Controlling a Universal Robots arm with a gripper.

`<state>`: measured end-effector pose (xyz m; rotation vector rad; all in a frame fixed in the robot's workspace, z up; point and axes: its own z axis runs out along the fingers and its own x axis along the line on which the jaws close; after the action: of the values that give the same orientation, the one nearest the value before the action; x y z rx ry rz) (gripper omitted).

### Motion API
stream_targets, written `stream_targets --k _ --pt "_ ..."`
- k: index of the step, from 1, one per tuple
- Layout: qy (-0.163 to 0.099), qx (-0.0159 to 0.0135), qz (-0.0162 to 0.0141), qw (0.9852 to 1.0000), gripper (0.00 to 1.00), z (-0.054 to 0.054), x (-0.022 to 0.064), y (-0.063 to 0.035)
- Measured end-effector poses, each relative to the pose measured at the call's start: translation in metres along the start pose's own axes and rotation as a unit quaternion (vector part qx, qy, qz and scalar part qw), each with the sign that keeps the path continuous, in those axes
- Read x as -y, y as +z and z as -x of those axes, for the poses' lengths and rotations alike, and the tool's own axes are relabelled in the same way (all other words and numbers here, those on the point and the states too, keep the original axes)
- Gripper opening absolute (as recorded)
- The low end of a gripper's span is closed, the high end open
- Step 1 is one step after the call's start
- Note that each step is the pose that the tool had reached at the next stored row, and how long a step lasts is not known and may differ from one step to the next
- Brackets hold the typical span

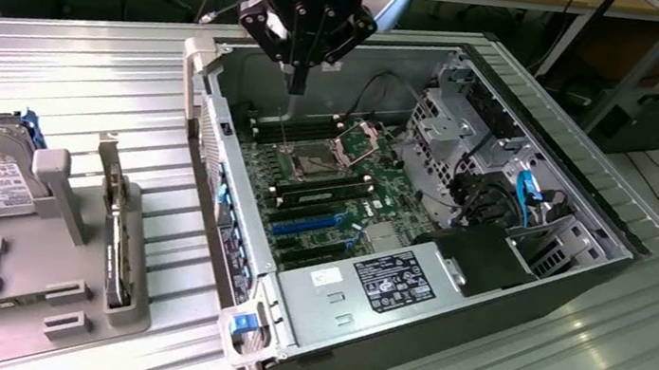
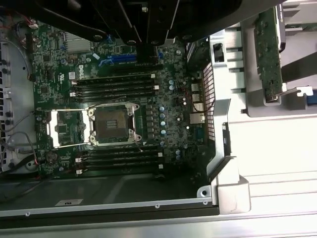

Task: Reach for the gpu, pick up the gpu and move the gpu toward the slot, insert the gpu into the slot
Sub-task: 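Reach for the gpu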

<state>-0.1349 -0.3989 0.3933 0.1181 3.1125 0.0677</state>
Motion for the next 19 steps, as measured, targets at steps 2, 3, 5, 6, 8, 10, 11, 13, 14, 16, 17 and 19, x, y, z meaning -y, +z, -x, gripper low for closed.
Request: stream_targets --k 2,3,5,6,8,10,11,13,14,16,17,19 --pt "0.000 0.0000 0.0000 1.0000 0.11 -0.003 0.0002 -0.0001" --pt "0.000 0.0000 0.0000 1.0000 0.11 -0.004 0.0003 -0.0001" --pt "0.000 0.0000 0.0000 1.0000 0.11 -0.010 0.0007 -0.0003" --pt "0.000 0.0000 0.0000 1.0000 0.11 -0.011 0.0009 -0.0003" --pt "0.000 0.0000 0.0000 1.0000 0.11 -0.014 0.0010 -0.0004" --pt "0.000 0.0000 0.0000 1.0000 0.11 -0.016 0.0012 -0.0005" --pt "0.000 0.0000 0.0000 1.0000 0.11 -0.017 0.0013 -0.0005" --pt "0.000 0.0000 0.0000 1.0000 0.11 -0.021 0.0015 -0.0006" --pt "0.000 0.0000 0.0000 1.0000 0.11 -0.022 0.0016 -0.0006" --pt "0.000 0.0000 0.0000 1.0000 0.11 -0.024 0.0018 -0.0007" --pt "0.000 0.0000 0.0000 1.0000 0.11 -0.025 0.0019 -0.0007" --pt "0.000 0.0000 0.0000 1.0000 0.11 -0.028 0.0021 -0.0008"
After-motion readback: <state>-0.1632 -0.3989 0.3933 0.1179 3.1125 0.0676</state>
